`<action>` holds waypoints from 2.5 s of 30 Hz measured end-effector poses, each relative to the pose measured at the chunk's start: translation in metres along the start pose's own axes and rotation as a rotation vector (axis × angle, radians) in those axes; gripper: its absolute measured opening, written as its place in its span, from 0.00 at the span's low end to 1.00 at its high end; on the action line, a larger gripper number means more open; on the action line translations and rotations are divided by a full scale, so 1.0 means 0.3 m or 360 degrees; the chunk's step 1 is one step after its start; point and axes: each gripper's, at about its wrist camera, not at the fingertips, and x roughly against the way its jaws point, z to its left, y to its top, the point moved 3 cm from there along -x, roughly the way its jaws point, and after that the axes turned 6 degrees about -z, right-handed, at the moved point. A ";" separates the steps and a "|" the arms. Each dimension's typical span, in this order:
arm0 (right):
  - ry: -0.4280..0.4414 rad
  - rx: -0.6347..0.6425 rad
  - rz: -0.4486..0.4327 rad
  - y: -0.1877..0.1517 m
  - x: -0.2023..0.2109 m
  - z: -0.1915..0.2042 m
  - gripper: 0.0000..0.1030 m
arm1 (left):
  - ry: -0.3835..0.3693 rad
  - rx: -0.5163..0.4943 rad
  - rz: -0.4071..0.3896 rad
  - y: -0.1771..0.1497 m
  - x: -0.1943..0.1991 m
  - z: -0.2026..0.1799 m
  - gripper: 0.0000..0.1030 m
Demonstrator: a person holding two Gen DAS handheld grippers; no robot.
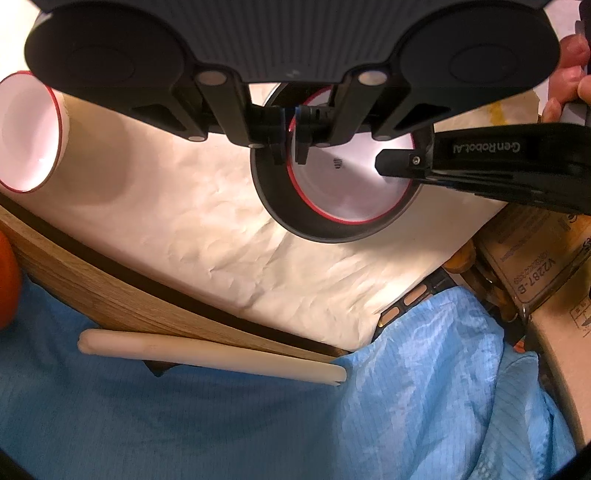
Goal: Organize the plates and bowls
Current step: 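Carry the white bowl with both grippers and lower it into the steel bowl, then open both grippers and withdraw from the nested bowls, then move both tools toward the second white red-rimmed bowl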
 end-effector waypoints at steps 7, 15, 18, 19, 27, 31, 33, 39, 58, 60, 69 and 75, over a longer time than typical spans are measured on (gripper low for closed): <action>0.0004 0.0035 -0.0041 0.006 0.021 0.010 0.16 | 0.0005 -0.0017 -0.0012 -0.003 0.010 0.000 0.14; -0.0003 0.0034 -0.0174 0.019 0.118 -0.006 0.37 | -0.0030 -0.0028 -0.0084 0.002 0.068 -0.018 0.37; -0.0012 -0.0003 -0.0238 0.025 0.164 -0.029 0.47 | -0.0028 -0.0042 -0.0131 0.018 0.091 -0.029 0.50; -0.0019 -0.0020 -0.0261 0.027 0.179 -0.041 0.51 | -0.0025 -0.0048 -0.0147 0.023 0.095 -0.032 0.53; -0.0158 -0.0134 -0.0400 0.002 0.281 -0.158 0.80 | -0.0054 -0.0075 -0.0207 0.056 0.086 -0.083 0.92; -0.0218 -0.0222 -0.0448 -0.028 0.326 -0.232 0.92 | -0.0095 -0.0128 -0.0230 0.063 0.069 -0.144 0.99; -0.0255 -0.0284 -0.0460 -0.048 0.346 -0.272 0.95 | -0.0117 -0.0167 -0.0242 0.068 0.055 -0.185 0.99; -0.0390 -0.0446 -0.0484 -0.112 0.393 -0.391 1.00 | -0.0160 -0.0264 -0.0228 0.072 -0.001 -0.299 0.99; -0.0543 -0.0766 -0.0408 -0.259 0.425 -0.634 1.00 | -0.0200 -0.0456 -0.0030 0.054 -0.227 -0.553 0.99; -0.0543 -0.0775 -0.0394 -0.262 0.415 -0.650 1.00 | -0.0193 -0.0471 -0.0013 0.055 -0.248 -0.569 0.99; -0.0531 -0.0816 -0.0364 -0.252 0.368 -0.700 1.00 | -0.0151 -0.0494 0.0058 0.061 -0.318 -0.598 0.99; -0.0523 -0.0811 -0.0343 -0.243 0.347 -0.713 0.99 | -0.0143 -0.0505 0.0089 0.061 -0.354 -0.607 0.99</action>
